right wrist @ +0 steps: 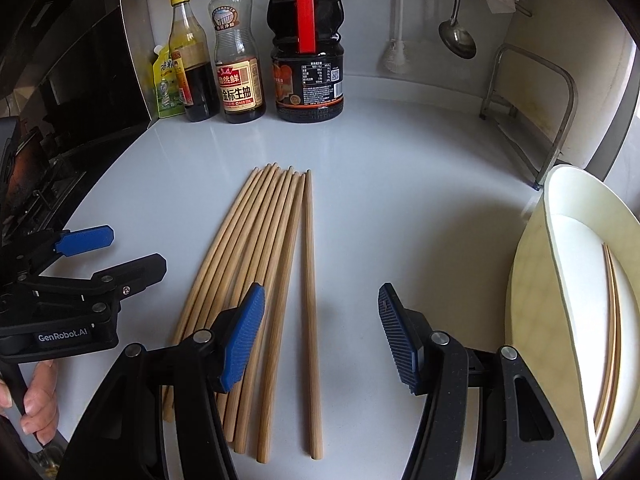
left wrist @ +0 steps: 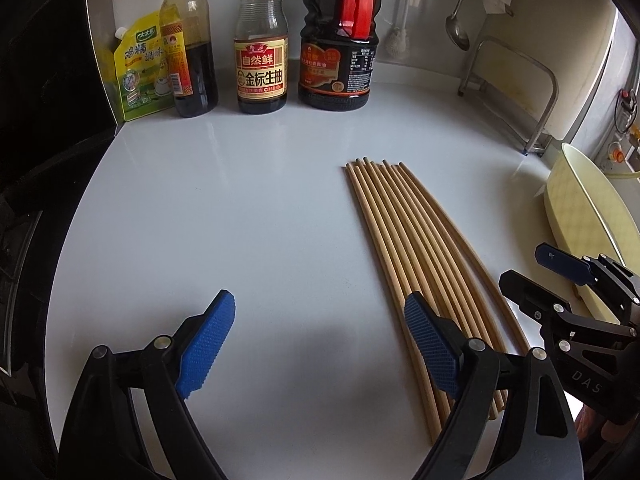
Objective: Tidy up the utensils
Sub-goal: 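Close the left tool on one chopstick while the right tool grasps another chopstick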
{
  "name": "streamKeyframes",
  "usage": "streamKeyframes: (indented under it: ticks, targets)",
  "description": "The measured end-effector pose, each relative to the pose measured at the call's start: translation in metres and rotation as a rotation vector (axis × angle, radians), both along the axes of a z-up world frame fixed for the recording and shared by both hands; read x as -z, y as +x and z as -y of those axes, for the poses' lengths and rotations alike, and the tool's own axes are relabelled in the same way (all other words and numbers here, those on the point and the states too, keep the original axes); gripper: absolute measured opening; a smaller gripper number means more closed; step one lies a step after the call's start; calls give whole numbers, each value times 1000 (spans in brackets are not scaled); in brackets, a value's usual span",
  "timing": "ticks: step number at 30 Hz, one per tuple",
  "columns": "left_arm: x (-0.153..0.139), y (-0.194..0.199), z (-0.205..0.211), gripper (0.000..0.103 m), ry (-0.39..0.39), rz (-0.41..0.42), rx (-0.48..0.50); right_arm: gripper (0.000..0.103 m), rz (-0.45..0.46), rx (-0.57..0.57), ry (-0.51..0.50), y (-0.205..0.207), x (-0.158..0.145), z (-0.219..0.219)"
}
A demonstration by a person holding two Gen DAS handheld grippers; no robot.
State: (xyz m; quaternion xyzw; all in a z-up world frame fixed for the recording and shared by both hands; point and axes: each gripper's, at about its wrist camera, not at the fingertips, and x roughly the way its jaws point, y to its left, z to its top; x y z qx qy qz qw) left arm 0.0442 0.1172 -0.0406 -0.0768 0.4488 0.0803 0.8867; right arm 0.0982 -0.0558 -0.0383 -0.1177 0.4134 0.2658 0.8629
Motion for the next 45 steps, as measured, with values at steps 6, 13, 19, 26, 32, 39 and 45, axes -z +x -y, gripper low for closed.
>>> streamKeyframes:
  ticks: [6,13,19,26,32,39,45]
  targets:
    - [5,4,4,86,17,-20,8,57,-6,-3,-36,4,10,-4]
    - [10,8,3,86,16,-26,8,57,-9,3,-61,8,17,-3]
    - [14,8,6,86,-2,-33,13,57,-15,14,-89,11,26,-2]
    - [12,10,14,87,40,-15,20,57,-34,29,-70,15,26,6]
    - [14,18,13,90,84,-12,7,57,-38,30,-65,15,25,8]
    - [19,20,15,91,105,-33,10,57,-40,29,-63,16,25,9]
    - [20,15,16,92,143,-31,14,57,-40,29,-62,16,25,9]
